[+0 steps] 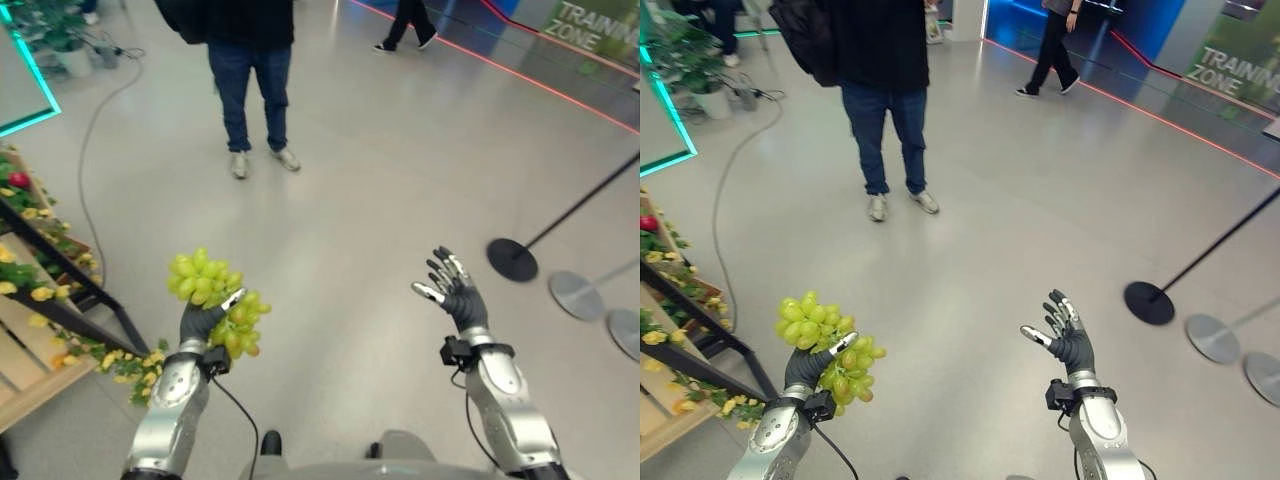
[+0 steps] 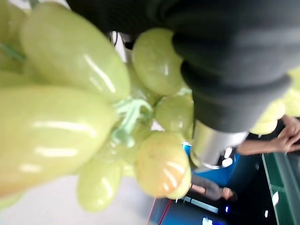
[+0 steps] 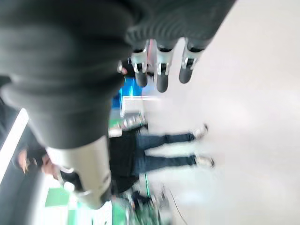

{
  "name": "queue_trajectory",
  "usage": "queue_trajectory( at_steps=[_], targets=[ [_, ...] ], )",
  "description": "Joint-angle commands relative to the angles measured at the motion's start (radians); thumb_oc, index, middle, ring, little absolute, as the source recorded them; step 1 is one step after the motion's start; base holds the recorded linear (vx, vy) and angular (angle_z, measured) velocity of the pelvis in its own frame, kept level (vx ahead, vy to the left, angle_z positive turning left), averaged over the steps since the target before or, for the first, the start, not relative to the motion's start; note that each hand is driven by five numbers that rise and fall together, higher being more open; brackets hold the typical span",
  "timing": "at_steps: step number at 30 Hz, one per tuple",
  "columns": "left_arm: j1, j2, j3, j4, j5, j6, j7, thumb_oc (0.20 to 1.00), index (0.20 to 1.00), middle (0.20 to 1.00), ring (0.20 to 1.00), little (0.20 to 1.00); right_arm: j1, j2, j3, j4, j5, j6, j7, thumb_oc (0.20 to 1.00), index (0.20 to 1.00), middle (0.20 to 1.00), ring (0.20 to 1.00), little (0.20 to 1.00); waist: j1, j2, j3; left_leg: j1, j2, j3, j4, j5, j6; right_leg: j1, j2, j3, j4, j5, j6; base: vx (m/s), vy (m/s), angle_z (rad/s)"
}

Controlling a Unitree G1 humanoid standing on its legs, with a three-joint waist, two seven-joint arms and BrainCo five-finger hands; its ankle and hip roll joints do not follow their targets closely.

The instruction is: Pick up the fruits from the basket on one side to the basket on the other side

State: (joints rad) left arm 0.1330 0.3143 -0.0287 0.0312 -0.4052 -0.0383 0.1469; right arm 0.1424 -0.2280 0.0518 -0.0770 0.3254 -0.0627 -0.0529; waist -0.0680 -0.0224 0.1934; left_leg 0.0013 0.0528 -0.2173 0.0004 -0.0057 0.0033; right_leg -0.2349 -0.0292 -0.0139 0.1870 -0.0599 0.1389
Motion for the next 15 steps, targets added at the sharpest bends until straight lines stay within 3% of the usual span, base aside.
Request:
queue_trajectory(
  at_steps=[1, 3, 5, 11, 13, 15],
  targets=[
    [0.002, 0.021, 0.022, -0.103, 0.03, -0.083, -0.014, 0.2, 0.2, 0.2, 0.2, 0.2, -0.051, -0.055, -0.023, -0.048, -0.009, -0.051, 0.017, 1.0, 1.0, 1.0, 1.0, 1.0, -0.002, -0.025, -0.022, 0.082, -0.094, -0.05, -0.078, -0.01, 0.002, 0.037, 0.046, 0.12, -0.075, 0.086, -0.013, 0.2, -0.044, 1.31],
    [0.007, 0.014, 0.022, -0.103, 0.032, -0.084, -0.017, 0.2, 0.2, 0.2, 0.2, 0.2, -0.048, -0.059, -0.02, -0.051, -0.01, -0.05, 0.023, 1.0, 1.0, 1.0, 1.0, 1.0, 0.001, -0.027, -0.026, 0.082, -0.11, -0.067, -0.062, -0.019, 0.004, 0.052, 0.058, 0.136, -0.069, 0.085, -0.021, 0.19, -0.058, 1.43],
    [0.031, -0.017, 0.031, -0.111, 0.021, -0.1, -0.025, 0.2, 0.2, 0.2, 0.2, 0.2, -0.048, -0.072, -0.014, -0.055, -0.011, -0.045, 0.044, 1.0, 1.0, 1.0, 1.0, 1.0, 0.013, -0.016, -0.048, 0.074, -0.138, -0.092, -0.027, -0.044, 0.009, 0.096, 0.037, 0.151, -0.129, 0.102, -0.022, 0.21, -0.112, 1.42],
    [0.085, -0.059, 0.063, -0.117, -0.054, -0.104, -0.023, 0.2, 0.2, 0.2, 0.2, 0.2, -0.073, -0.092, 0.006, -0.039, 0.004, -0.045, 0.045, 1.0, 1.0, 1.0, 1.0, 1.0, 0.067, 0.007, -0.052, 0.001, -0.171, -0.088, 0.13, -0.085, -0.016, 0.193, 0.004, 0.033, -0.232, 0.096, -0.046, 0.09, -0.106, 0.28],
    [0.082, -0.06, 0.067, -0.116, -0.07, -0.101, -0.023, 0.2, 0.2, 0.2, 0.2, 0.2, -0.081, -0.098, -0.004, -0.033, 0.001, -0.045, 0.031, 1.0, 1.0, 1.0, 1.0, 1.0, 0.082, 0.006, -0.033, -0.067, -0.192, -0.011, 0.216, -0.096, -0.031, 0.224, -0.022, -0.035, -0.257, 0.087, -0.048, -0.07, -0.048, 0.47],
    [0.09, -0.062, 0.084, -0.118, -0.087, -0.102, -0.023, 0.2, 0.2, 0.2, 0.2, 0.2, -0.093, -0.097, -0.012, -0.028, 0.0, -0.049, 0.017, 1.0, 1.0, 1.0, 1.0, 1.0, 0.085, 0.0, -0.031, -0.113, -0.154, 0.069, 0.225, -0.096, -0.03, 0.226, -0.04, -0.065, -0.266, 0.083, -0.045, -0.02, 0.001, 1.02]
  ],
)
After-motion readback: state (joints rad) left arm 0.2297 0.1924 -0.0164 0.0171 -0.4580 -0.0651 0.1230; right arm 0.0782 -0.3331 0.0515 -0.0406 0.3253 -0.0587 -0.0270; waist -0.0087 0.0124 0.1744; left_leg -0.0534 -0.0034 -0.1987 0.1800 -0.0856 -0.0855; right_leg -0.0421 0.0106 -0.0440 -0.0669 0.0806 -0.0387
